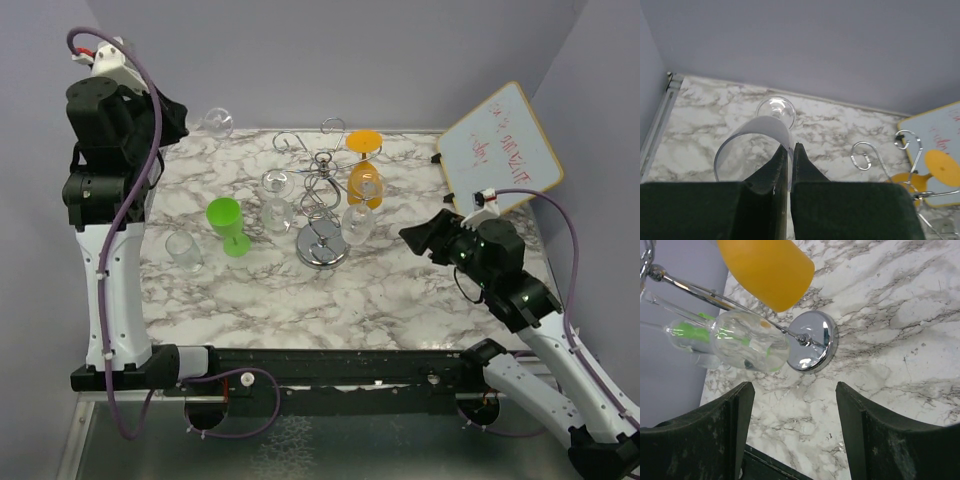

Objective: Place the wine glass upside down on the wine glass rack

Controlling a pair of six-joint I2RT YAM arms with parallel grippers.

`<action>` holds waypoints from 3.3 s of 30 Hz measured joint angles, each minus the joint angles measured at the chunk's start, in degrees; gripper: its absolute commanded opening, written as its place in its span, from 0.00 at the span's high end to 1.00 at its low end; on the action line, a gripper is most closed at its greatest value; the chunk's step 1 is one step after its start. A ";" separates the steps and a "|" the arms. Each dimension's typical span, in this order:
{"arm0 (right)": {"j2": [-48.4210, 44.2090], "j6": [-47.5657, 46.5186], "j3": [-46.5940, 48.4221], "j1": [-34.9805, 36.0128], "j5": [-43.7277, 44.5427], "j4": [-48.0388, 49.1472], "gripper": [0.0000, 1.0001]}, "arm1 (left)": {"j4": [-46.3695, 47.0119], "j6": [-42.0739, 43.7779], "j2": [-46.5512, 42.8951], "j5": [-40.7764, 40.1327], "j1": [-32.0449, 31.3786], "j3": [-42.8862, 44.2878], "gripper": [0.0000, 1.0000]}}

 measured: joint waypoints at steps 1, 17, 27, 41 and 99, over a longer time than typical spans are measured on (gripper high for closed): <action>0.07 0.00 0.31 0.00 0.02 0.04 0.29 | 0.28 -0.63 -0.20 1.22 0.00 1.53 1.00; -2.21 0.48 2.38 0.00 1.36 1.51 0.30 | 26.25 -26.27 -0.55 34.95 -0.72 3.96 1.00; -5.95 4.50 1.01 0.00 4.76 1.22 0.32 | 35.89 -32.48 4.02 37.73 -20.87 1.53 1.00; -23.80 6.97 -4.24 0.00 -6.32 12.48 0.31 | 45.07 -28.06 5.29 17.75 -44.06 -9.57 1.00; -11.28 53.51 -0.81 0.00 11.61 21.03 0.59 | 65.22 -10.14 -4.92 -9.31 -66.99 -37.20 1.00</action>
